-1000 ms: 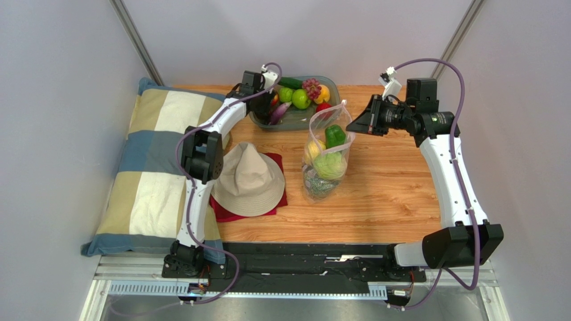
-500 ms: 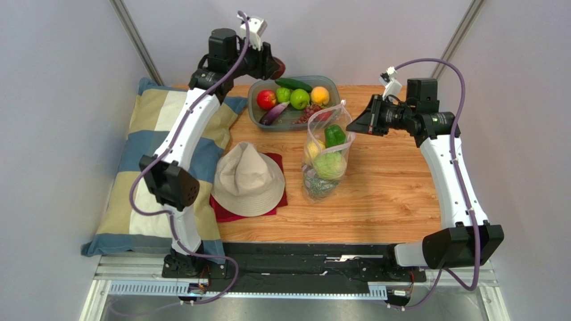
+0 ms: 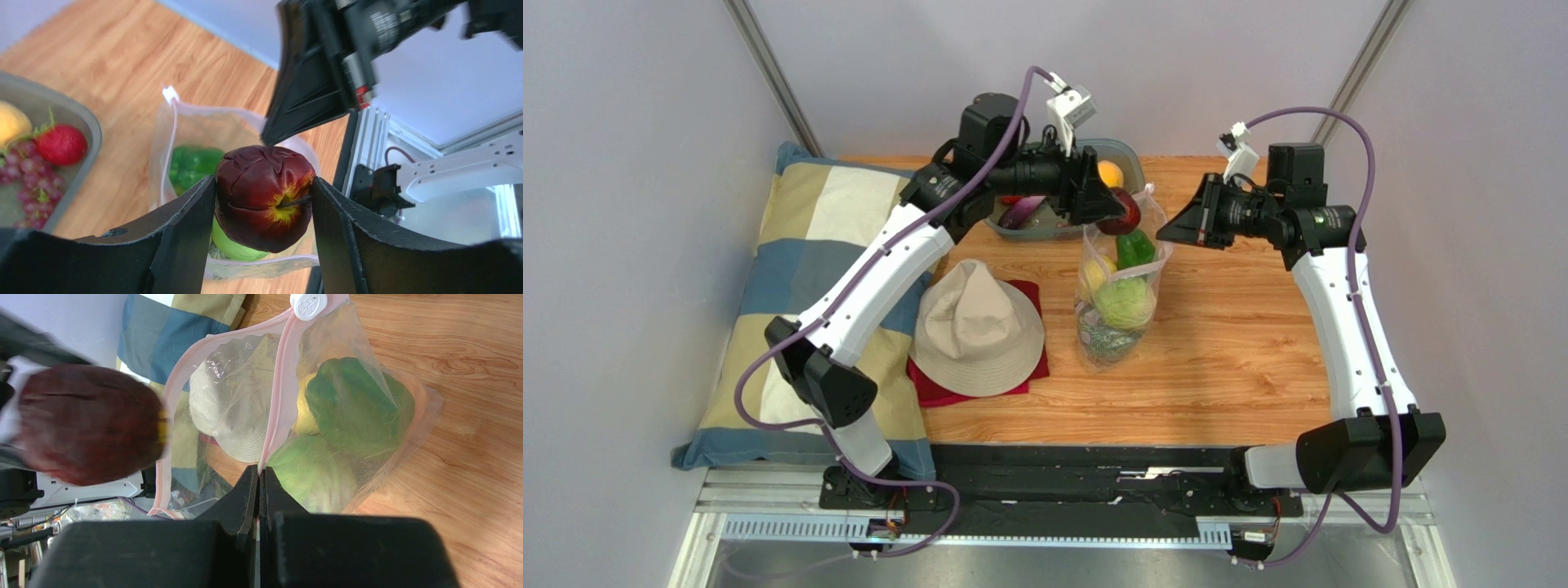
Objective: Place the food in the zip-top bag and seal the zipper
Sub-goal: Place the fake fruit in the zipper food storage bag.
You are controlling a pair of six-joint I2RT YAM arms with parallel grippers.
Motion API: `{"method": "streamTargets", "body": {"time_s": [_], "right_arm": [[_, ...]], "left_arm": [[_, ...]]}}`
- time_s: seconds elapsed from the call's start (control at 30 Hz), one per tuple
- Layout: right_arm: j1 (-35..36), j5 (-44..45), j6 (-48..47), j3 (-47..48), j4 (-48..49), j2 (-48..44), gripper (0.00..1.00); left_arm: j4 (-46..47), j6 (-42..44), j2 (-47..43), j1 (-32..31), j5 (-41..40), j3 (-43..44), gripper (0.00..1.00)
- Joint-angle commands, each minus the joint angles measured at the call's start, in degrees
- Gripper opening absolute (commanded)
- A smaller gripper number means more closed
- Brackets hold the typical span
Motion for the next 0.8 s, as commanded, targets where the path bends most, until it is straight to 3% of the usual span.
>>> {"method": "streamTargets", "body": {"time_s": [0.0, 0.1, 0.23, 0.37, 0.5, 0.77], "right_arm": [[0.34, -1.29, 0.39, 0.6, 3.11, -2.39, 0.0], [0.34, -1.38, 0.39, 0.16, 3.2, -2.13, 0.0], [0.34, -1.38, 0.48, 0.25, 3.37, -2.04, 0.0], [0.34, -1.38, 0.3, 0.43, 3.55, -1.77, 0.0], [0.25, -1.29, -0.05, 0.6, 3.46, -1.69, 0.0], [0.25, -0.68, -0.49, -0.1, 3.11, -1.77, 0.0]], "left_arm": [[-4.7, 0.2, 2.7, 0.52, -3.23, 1.34, 0.81], [-3.57, -2.07, 5.16, 3.41, -2.89, 5.11, 0.89], [0.13, -5.69, 9.02, 9.47, -2.27, 7.94, 0.91], [0.74, 4.37, 12.27, 12.2, -13.74, 5.49, 0.89], [1.35, 8.2, 20.08, 15.62, -25.37, 5.48, 0.87], [5.14, 11.88, 34.07, 19.68, -31.18, 14.25, 0.85]]}}
